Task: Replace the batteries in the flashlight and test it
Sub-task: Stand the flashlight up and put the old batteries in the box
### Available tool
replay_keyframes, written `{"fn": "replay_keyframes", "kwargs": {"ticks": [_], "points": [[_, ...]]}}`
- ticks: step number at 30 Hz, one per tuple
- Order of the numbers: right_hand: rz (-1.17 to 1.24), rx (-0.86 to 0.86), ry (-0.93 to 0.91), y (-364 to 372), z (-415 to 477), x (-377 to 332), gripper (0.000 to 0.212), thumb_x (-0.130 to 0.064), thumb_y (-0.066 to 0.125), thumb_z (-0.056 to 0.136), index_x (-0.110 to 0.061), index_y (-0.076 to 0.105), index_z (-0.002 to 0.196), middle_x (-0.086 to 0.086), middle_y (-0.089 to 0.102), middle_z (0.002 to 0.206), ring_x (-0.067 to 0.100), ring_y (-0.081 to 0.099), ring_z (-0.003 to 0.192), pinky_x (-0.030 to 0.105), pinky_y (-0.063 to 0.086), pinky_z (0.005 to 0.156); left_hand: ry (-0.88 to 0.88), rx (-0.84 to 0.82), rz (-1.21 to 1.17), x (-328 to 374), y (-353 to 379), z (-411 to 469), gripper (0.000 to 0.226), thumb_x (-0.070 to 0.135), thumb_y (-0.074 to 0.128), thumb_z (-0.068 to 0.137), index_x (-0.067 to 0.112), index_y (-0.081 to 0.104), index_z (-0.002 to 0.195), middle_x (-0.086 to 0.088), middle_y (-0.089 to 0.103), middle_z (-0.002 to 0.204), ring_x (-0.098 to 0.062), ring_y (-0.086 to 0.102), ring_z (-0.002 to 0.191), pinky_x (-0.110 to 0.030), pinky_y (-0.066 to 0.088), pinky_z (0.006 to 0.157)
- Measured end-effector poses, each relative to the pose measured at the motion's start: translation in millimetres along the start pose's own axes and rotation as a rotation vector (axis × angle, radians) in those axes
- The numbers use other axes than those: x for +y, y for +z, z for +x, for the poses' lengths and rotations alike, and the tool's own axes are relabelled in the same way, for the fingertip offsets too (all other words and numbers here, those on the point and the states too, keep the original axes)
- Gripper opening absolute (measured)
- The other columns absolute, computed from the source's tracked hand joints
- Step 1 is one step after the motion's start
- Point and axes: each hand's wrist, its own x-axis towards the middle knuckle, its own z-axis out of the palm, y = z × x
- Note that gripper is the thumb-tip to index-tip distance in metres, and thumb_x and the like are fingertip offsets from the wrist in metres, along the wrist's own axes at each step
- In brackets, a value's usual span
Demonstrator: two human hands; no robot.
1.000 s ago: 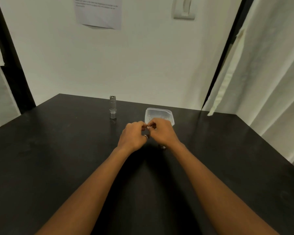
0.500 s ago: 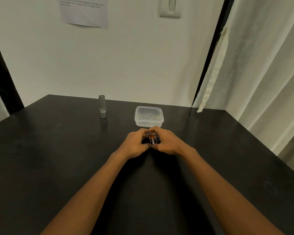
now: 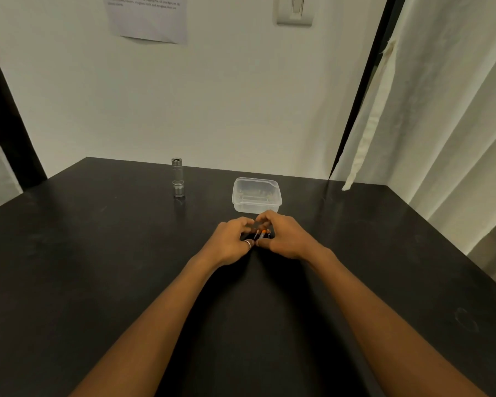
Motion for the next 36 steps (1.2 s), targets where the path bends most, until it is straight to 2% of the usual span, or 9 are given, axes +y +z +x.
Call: {"fn": "replay_keyframes", "kwargs": {"ticks": [4, 7, 10, 15, 21, 25, 29, 32, 36], "points": [[-0.008, 0.027, 0.004, 2, -1, 2, 0.040, -0.026, 0.080, 0.087, -0.021, 0.059, 0.121, -0.001, 0.070, 0.116, 0.011, 0.066, 0.101, 0.026, 0.054, 0.087, 0.071, 0.001, 0.079, 3, -1, -1, 0.049, 0.012, 0.072, 0.091, 0.018, 0.061, 0.138, -0.002, 0.068, 0.133, -0.017, 0.062, 0.123, -0.022, 0.044, 0.096], [-0.018, 0.009, 0.010, -2, -2, 5, 0.041, -0.029, 0.079, 0.088, -0.021, 0.059, 0.123, -0.002, 0.068, 0.119, 0.011, 0.065, 0.105, 0.025, 0.052, 0.089, 0.091, 0.008, 0.125, 3, -2, -1, 0.038, 0.023, 0.074, 0.091, 0.020, 0.069, 0.129, 0.000, 0.073, 0.120, -0.016, 0.066, 0.111, -0.022, 0.046, 0.089], [-0.010, -0.012, 0.018, -10, -3, 7, 0.043, -0.028, 0.077, 0.089, -0.019, 0.060, 0.128, -0.003, 0.066, 0.123, 0.011, 0.064, 0.110, 0.022, 0.048, 0.090, 0.083, 0.046, 0.118, 3, -2, -2, 0.034, 0.028, 0.076, 0.091, 0.022, 0.072, 0.124, 0.003, 0.074, 0.117, -0.012, 0.066, 0.108, -0.022, 0.047, 0.089], [-0.107, -0.021, -0.018, -9, -7, 9, 0.025, -0.021, 0.074, 0.091, -0.019, 0.071, 0.116, -0.004, 0.071, 0.106, 0.005, 0.063, 0.090, 0.021, 0.050, 0.080, 0.059, 0.173, 0.200, 7, 6, -3, 0.024, 0.016, 0.070, 0.093, 0.021, 0.075, 0.116, 0.002, 0.076, 0.108, -0.012, 0.068, 0.098, -0.035, 0.057, 0.089], [-0.072, 0.082, -0.044, -2, -12, 14, 0.010, -0.023, 0.074, 0.093, -0.020, 0.077, 0.103, -0.007, 0.072, 0.101, 0.008, 0.066, 0.092, 0.025, 0.055, 0.084, 0.009, 0.297, 0.222, 10, 11, -1, 0.025, 0.015, 0.067, 0.093, 0.020, 0.072, 0.117, 0.002, 0.075, 0.109, -0.015, 0.069, 0.102, -0.040, 0.058, 0.089], [-0.065, 0.117, -0.081, 0, -15, 15, 0.009, -0.021, 0.072, 0.095, -0.019, 0.077, 0.102, -0.012, 0.067, 0.097, 0.002, 0.061, 0.087, 0.017, 0.048, 0.079, 0.019, 0.338, 0.180, 5, 12, 1, 0.026, 0.014, 0.068, 0.094, 0.018, 0.072, 0.119, 0.000, 0.074, 0.112, -0.015, 0.069, 0.103, -0.040, 0.058, 0.091], [0.012, 0.237, -0.104, -11, -9, 9, 0.007, -0.019, 0.073, 0.094, -0.019, 0.076, 0.100, -0.012, 0.066, 0.100, 0.002, 0.060, 0.092, 0.009, 0.041, 0.080, 0.068, 0.426, 0.134, 7, 5, 11, 0.021, 0.017, 0.071, 0.093, 0.019, 0.073, 0.114, 0.000, 0.075, 0.106, -0.016, 0.069, 0.095, -0.039, 0.059, 0.085], [-0.020, 0.321, -0.105, -29, 6, 0, 0.005, -0.019, 0.071, 0.096, -0.018, 0.075, 0.100, -0.004, 0.071, 0.102, 0.011, 0.062, 0.096, 0.021, 0.049, 0.084, 0.120, 0.466, 0.154, 14, -12, 31, 0.020, 0.018, 0.072, 0.093, 0.018, 0.074, 0.114, 0.000, 0.075, 0.105, -0.016, 0.067, 0.095, -0.039, 0.058, 0.083], [-0.108, 0.359, -0.070, -50, 34, -3, 0.012, -0.025, 0.069, 0.098, -0.017, 0.076, 0.104, -0.002, 0.074, 0.103, 0.014, 0.064, 0.098, 0.044, 0.053, 0.095, 0.161, 0.423, 0.243, 25, -42, 71, 0.021, 0.019, 0.072, 0.093, 0.018, 0.075, 0.114, 0.000, 0.076, 0.107, -0.019, 0.066, 0.103, -0.042, 0.056, 0.090]]}}
